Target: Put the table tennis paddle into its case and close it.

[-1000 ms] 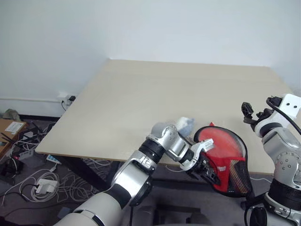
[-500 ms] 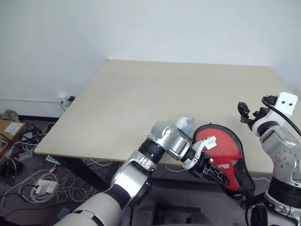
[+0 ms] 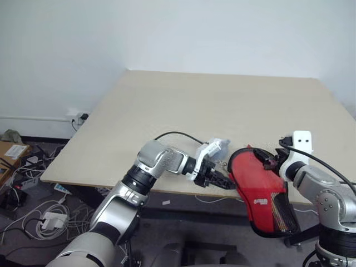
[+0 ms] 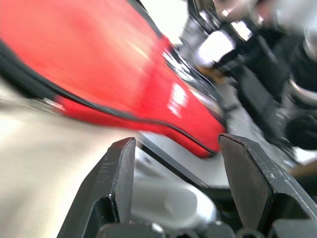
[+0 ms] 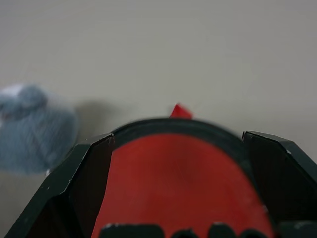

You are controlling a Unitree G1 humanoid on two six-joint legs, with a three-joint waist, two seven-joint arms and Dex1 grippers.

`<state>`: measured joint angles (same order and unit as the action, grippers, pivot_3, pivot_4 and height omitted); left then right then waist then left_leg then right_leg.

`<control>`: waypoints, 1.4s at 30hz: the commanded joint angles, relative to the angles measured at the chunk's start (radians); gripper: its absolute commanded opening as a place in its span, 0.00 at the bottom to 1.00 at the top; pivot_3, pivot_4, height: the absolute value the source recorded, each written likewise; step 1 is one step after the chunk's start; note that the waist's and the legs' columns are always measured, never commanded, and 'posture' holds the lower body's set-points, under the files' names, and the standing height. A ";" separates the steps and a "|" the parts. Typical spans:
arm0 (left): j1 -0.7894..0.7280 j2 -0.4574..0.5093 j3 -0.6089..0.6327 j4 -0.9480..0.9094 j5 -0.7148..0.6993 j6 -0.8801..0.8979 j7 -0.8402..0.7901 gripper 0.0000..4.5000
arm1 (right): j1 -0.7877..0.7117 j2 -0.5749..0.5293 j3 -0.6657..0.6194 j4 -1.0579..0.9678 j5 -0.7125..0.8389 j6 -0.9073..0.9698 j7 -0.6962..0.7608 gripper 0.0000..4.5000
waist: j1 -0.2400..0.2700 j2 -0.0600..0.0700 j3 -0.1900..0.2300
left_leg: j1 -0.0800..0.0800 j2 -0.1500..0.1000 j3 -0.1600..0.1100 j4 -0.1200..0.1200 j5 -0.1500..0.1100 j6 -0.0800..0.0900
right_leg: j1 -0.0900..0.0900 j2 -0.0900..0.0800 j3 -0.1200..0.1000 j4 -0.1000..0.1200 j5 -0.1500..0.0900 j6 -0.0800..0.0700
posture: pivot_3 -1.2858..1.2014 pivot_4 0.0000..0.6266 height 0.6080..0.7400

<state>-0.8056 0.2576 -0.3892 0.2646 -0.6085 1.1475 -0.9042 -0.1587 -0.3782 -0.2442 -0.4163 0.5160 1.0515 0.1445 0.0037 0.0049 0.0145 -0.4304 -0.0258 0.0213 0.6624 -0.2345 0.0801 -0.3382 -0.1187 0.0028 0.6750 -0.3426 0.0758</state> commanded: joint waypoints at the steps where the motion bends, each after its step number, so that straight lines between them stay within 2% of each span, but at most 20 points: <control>1: -0.073 0.019 0.075 0.075 0.079 -0.158 0.007 0.62 | 0.045 -0.001 0.031 -0.010 -0.012 -0.062 0.047 1.00 | 0.000 -0.001 0.001 | 0.000 0.000 0.000 0.000 0.000 0.000 | 0.000 0.000 0.000 0.000 0.000 0.000 | 0.52 0.00 0.81; 6: -0.103 0.018 0.082 0.202 0.225 -0.421 0.028 0.62 | 0.103 0.008 0.091 0.084 -0.094 -0.220 0.079 1.00 | 0.000 -0.002 0.001 | 0.000 0.000 0.000 0.000 0.000 0.000 | -0.001 0.001 0.000 0.000 0.000 0.000 | 0.52 0.00 0.81; 10: -0.132 -0.026 0.125 0.292 0.259 -0.485 0.048 0.62 | 0.101 0.039 0.104 0.178 -0.125 -0.296 0.083 1.00 | 0.000 -0.005 0.002 | 0.000 0.000 -0.001 0.001 0.000 0.000 | -0.001 0.001 -0.001 0.001 0.000 0.000 | 0.52 0.00 0.81; 14: -0.140 -0.055 0.119 0.341 0.302 -0.494 0.039 0.62 | 0.100 0.049 0.129 0.214 -0.152 -0.326 0.097 1.00 | -0.001 -0.007 0.002 | 0.000 0.000 -0.001 0.001 0.000 0.000 | 0.000 0.001 -0.002 0.001 0.000 0.000 | 0.52 0.00 0.81; 17: -0.142 -0.070 0.112 0.361 0.330 -0.514 0.032 0.63 | 0.111 0.047 0.152 0.206 -0.159 -0.336 0.121 0.86 | -0.002 -0.008 0.002 | 0.000 0.001 -0.002 0.001 0.000 0.000 | 0.000 0.001 -0.002 0.001 0.000 0.000 | 0.52 0.00 0.81; 23: -0.167 -0.089 0.095 0.443 0.396 -0.504 0.021 0.63 | 0.103 0.056 0.158 0.225 -0.169 -0.312 0.122 0.40 | -0.003 -0.008 0.002 | 0.001 0.001 -0.002 0.001 0.000 0.000 | 0.000 0.002 -0.002 0.001 0.000 0.000 | 0.52 0.00 0.81; 30: -0.208 -0.153 0.103 0.623 0.493 -0.603 0.099 0.63 | 0.079 0.058 0.157 0.266 -0.186 -0.299 0.110 0.40 | -0.002 -0.013 0.000 | 0.001 0.001 -0.002 0.002 0.000 0.000 | 0.001 0.001 -0.003 0.001 0.000 0.000 | 0.52 0.00 0.81; 38: -0.238 -0.213 0.106 0.758 0.541 -0.640 0.085 0.63 | 0.062 0.071 0.153 0.287 -0.203 -0.296 0.095 0.40 | -0.002 -0.017 -0.001 | 0.002 0.001 -0.003 0.003 0.000 0.000 | 0.001 0.001 -0.003 0.002 0.000 0.000 | 0.52 0.00 0.81; 42: -0.261 -0.223 0.144 0.799 0.539 -0.644 0.078 0.44 | 0.058 0.076 0.149 0.297 -0.213 -0.296 0.092 0.39 | -0.002 -0.019 -0.002 | 0.002 0.001 -0.003 0.003 0.000 0.000 | 0.001 0.001 -0.004 0.002 0.000 0.000 | 0.52 0.00 0.81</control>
<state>-1.0469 0.0369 -0.2489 1.0354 -0.0935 0.4976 -0.8297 -0.1095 -0.3075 -0.1003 -0.1656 0.3127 0.7225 0.2433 0.0021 -0.0143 0.0121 -0.4288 -0.0250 0.0183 0.6651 -0.2347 0.0804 -0.3370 -0.1176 -0.0009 0.6769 -0.3426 0.0760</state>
